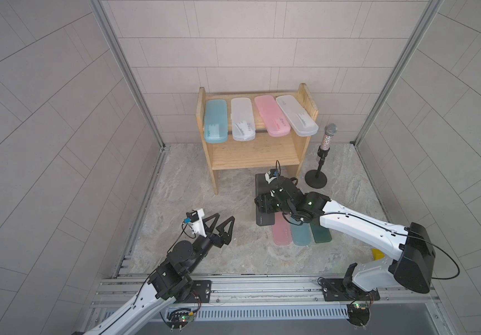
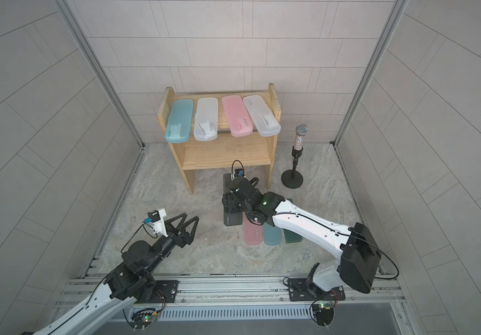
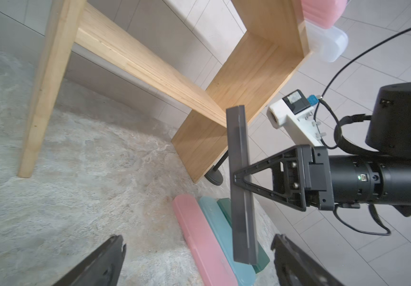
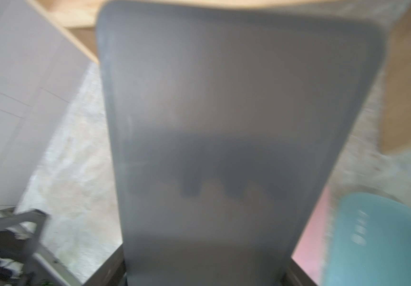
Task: Remove the pencil cases from the shelf
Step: Place the pencil case at the center of the board.
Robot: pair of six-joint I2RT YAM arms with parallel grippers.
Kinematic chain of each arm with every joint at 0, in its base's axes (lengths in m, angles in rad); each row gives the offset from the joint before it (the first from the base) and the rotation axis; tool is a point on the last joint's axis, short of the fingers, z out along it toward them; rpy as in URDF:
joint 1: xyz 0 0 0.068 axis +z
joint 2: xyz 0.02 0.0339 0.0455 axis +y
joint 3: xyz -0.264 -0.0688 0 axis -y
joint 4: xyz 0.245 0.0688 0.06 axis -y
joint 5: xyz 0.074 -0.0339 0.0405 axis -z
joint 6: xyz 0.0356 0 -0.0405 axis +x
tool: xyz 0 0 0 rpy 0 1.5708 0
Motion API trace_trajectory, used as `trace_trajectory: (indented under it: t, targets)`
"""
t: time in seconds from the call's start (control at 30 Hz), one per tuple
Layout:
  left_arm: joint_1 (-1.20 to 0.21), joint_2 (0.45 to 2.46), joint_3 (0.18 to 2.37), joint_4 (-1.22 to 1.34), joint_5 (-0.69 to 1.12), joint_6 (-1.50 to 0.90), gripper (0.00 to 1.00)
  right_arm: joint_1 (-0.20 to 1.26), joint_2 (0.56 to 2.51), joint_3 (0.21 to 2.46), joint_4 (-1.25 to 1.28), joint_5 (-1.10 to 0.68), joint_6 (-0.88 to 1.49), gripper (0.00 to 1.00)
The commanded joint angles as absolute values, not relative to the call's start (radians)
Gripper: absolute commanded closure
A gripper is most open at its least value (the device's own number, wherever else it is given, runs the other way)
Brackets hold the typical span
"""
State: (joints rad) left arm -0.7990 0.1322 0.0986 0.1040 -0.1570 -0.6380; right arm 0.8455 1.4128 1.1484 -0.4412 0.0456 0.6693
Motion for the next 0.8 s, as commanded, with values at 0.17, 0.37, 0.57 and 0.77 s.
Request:
trace_trajectory:
  t: [0.17,0.37,0.57,0.77]
  targets:
    - [-0.804,0.299,0.235,0.003,-0.228,-0.589,0.0,0.843,1.489,1.135,-0.529,-0.052,0.626,0.39]
    - [-0.804,0.366,0.249,0.018,-0.223,-0.587,0.0,0.86,1.6,1.153,-0.5,-0.072,0.647,0.39]
    - [-0.803,0.339,0.241,-0.001,-0.23,-0.587,0.0,0.866,1.693,1.179,-0.472,-0.069,0.677,0.38]
    - [-0.802,0.331,0.236,-0.023,-0.23,-0.589,0.0,0.87,1.764,1.208,-0.462,-0.061,0.706,0.37]
